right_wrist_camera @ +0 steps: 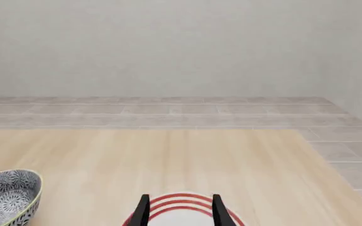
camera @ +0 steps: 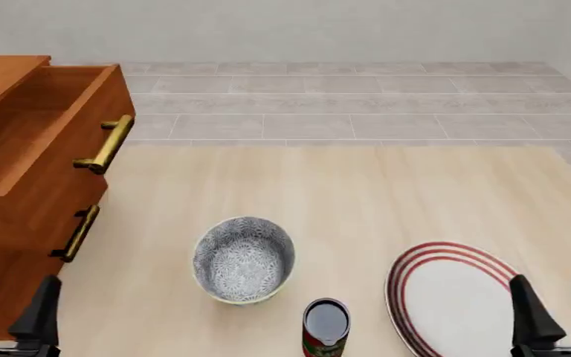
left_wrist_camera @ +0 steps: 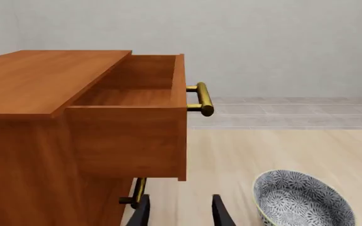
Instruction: Put the bowl on the plate.
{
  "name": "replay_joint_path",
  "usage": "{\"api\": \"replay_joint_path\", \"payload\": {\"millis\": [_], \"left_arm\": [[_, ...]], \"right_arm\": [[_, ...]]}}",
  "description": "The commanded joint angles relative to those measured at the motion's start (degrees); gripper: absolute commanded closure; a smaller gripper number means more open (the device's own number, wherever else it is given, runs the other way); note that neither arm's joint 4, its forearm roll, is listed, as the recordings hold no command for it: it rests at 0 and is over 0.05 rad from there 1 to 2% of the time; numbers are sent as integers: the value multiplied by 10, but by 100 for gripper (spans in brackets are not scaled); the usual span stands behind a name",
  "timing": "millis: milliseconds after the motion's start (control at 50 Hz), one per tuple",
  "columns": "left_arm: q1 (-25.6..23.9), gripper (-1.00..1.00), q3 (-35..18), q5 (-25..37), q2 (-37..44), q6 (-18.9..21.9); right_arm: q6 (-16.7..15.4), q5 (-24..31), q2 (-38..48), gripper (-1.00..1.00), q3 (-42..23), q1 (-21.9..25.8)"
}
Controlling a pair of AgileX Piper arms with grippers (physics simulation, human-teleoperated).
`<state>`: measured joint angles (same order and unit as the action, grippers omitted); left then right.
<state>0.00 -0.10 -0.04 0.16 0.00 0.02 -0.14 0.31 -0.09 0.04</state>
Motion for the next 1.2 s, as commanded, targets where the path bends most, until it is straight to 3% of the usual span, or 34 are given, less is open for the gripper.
{"api": "replay_joint_path", "payload": {"millis": [20, 220, 300, 580, 920, 940, 1200], "left_arm": [[0, -100, -1, -1, 3, 0], [0, -100, -1, -1, 3, 0], [0, -100, -1, -1, 3, 0], [0, -100, -1, -1, 3, 0], [0, -100, -1, -1, 3, 0], [0, -100, -1, -1, 3, 0], [0, -100, -1, -1, 3, 0]], "right_arm": [[3, 0, 6, -100, -3, 1], [4, -1, 9, -100, -2, 4], [21, -6, 18, -100, -4, -5], [-10, -46, 114, -100, -62, 8], [-4, -115, 288, -100, -124, 74], [-19, -121, 299, -100, -128, 83], [-32, -154, 422, -100, -191, 129]]}}
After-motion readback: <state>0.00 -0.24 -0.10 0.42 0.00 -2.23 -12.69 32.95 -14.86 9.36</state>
